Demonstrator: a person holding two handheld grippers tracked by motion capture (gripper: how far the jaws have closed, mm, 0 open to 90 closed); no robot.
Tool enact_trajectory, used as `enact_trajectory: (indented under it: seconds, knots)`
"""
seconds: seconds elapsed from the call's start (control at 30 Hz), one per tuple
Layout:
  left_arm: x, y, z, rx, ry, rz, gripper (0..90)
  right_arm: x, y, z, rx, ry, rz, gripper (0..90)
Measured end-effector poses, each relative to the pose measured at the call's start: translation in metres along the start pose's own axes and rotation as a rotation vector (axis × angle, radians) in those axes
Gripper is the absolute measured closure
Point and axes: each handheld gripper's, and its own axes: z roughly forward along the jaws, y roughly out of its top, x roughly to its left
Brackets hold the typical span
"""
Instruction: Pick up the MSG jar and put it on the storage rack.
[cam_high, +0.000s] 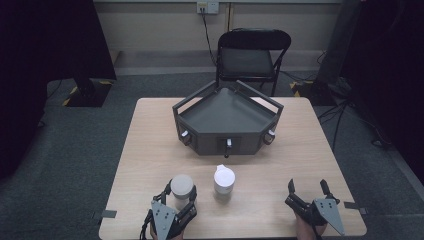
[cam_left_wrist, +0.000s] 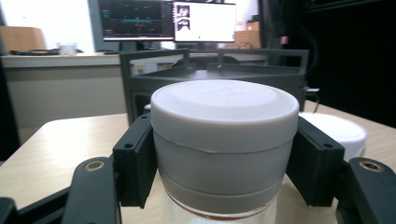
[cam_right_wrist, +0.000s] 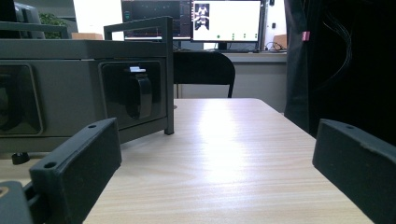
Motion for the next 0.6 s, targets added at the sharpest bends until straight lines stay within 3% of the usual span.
enact_trajectory:
  seconds: [0.23,0.43,0.6]
  knots:
    - [0.013,0.023,0.013,-0.044,-0.064,0.005,34.0,0.000,0.000,0.000,0.000,0.000,0.000,0.0]
    - [0.026,0.033,0.028,-0.048,-0.120,0.028,34.0,0.000,0.000,0.000,0.000,-0.001,0.001,0.0]
    - [0.029,0.039,0.041,-0.054,-0.122,0.016,34.0,0.001,0.000,0.000,0.000,-0.004,0.000,0.0]
